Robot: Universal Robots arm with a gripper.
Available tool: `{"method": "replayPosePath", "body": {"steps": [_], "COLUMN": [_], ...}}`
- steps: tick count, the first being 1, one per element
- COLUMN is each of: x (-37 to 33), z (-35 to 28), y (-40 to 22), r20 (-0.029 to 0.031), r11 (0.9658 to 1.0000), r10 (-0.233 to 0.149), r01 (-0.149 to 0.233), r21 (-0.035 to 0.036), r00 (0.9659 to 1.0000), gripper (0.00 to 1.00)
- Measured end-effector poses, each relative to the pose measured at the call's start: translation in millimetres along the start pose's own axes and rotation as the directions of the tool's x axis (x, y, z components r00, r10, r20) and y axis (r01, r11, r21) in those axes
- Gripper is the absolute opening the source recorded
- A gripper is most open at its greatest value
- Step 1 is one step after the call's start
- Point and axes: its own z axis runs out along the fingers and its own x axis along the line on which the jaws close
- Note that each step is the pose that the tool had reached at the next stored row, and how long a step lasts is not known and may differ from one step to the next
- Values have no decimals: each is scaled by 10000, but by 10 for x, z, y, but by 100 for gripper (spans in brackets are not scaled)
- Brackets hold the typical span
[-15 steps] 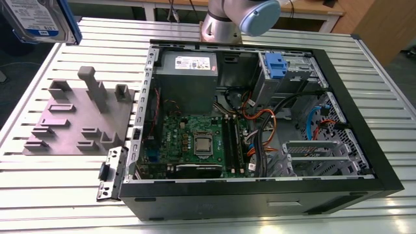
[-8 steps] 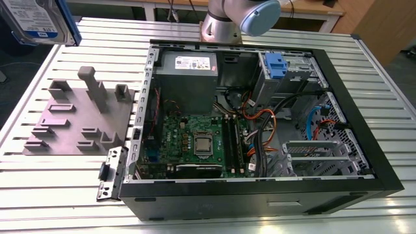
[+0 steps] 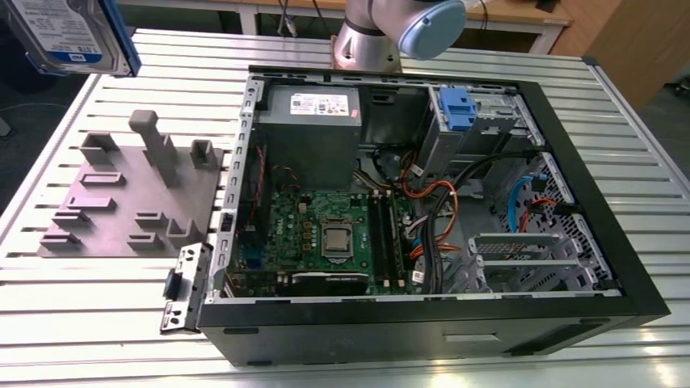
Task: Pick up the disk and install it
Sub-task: 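Pick up the disk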
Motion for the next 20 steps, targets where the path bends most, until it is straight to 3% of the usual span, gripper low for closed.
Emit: {"method": "replayPosePath", "body": {"steps": [11,20], "x": [-2,-2], "z": [-1,-1], "y": [-81,-84], "r20": [0,0], "r11": [10000,10000], "r10": [1,0], "r01": [-1,0], "r21": [-1,0], "r00": [10000,10000], "gripper": [36,36]}}
